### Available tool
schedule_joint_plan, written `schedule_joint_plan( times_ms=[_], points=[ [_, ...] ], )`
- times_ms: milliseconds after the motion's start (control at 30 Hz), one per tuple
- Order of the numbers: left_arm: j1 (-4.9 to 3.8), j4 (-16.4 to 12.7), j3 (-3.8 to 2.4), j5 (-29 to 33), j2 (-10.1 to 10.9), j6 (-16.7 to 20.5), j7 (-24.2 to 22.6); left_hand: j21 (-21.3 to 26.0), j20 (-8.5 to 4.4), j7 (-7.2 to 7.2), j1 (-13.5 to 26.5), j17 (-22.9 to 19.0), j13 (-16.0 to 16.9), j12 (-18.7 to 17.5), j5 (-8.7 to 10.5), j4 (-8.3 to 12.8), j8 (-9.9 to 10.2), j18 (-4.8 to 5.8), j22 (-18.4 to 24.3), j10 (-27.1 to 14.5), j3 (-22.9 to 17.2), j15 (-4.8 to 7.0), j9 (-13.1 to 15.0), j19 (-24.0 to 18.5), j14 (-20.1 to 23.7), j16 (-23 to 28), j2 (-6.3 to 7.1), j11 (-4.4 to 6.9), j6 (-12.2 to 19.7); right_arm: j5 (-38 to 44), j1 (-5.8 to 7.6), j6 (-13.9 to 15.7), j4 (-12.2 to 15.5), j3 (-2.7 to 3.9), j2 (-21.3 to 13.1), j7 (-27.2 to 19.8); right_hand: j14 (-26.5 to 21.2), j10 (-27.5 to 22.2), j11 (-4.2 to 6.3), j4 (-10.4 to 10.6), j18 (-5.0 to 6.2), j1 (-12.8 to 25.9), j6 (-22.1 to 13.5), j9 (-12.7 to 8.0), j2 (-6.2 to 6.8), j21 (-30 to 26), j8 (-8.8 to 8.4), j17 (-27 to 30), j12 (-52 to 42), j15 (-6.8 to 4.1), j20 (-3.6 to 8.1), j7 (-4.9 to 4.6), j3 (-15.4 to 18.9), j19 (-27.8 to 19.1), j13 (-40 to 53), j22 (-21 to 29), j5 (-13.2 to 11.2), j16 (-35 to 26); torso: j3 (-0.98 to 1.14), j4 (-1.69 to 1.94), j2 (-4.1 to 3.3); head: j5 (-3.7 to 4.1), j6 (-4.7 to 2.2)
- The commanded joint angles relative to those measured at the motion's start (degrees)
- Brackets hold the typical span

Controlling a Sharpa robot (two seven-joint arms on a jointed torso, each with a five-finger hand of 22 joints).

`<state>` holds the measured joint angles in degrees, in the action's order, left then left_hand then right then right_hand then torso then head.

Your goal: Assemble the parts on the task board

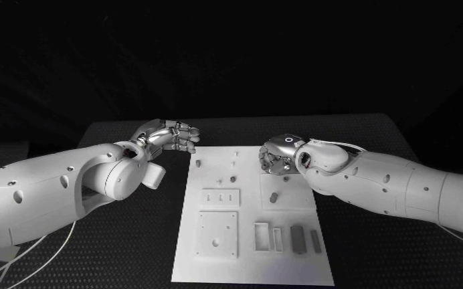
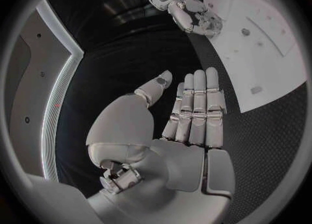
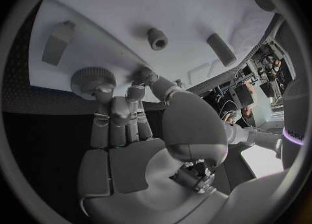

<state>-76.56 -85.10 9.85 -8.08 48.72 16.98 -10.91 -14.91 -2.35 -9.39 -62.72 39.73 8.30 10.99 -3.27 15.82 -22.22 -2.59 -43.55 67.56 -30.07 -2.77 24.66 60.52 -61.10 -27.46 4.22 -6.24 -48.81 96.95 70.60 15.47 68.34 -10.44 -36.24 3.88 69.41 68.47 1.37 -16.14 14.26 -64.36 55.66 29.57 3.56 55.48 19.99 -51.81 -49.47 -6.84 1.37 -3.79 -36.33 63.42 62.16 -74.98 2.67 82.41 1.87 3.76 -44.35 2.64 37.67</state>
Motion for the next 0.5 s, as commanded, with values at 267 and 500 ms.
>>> schedule_joint_plan(
  times_ms=[267,500],
  points=[
    [-0.35,-0.14,-0.06,-0.20,0.04,-0.41,-0.31,0.39,-0.47,-0.50,0.48,0.17,0.01,-0.44,0.12,-0.08,0.36,-0.26,-0.10,0.33,0.09,-0.02,-0.08,-0.07,-0.36,0.33,0.05,0.11,0.05,2.62,1.34,2.44,1.89,0.39,0.10,3.23,0.29,0.82,0.12,-0.01,0.74,0.74,4.80,0.72,0.64,0.41,0.05,0.26,0.39,-0.42,0.28,-1.06,-0.84,0.31,0.18,-1.10,0.20,0.52,-0.03,-0.02,-0.12,0.10,-0.75],
    [-0.40,-0.02,-0.06,-0.20,-0.26,-0.36,-0.32,0.41,-0.48,-0.50,0.44,0.23,0.01,-0.48,0.12,-0.06,0.37,-0.25,-0.11,0.35,0.07,-0.02,-0.10,-0.07,-0.36,0.38,0.06,0.11,0.04,3.28,1.84,3.64,1.24,0.75,2.54,4.45,0.41,1.02,0.17,-0.09,0.74,0.87,4.90,0.82,0.74,0.51,0.08,0.36,0.45,-0.46,0.34,-1.01,-1.07,0.44,0.23,-1.10,0.20,0.61,0.01,0.16,-0.19,0.22,-1.42]
  ],
)
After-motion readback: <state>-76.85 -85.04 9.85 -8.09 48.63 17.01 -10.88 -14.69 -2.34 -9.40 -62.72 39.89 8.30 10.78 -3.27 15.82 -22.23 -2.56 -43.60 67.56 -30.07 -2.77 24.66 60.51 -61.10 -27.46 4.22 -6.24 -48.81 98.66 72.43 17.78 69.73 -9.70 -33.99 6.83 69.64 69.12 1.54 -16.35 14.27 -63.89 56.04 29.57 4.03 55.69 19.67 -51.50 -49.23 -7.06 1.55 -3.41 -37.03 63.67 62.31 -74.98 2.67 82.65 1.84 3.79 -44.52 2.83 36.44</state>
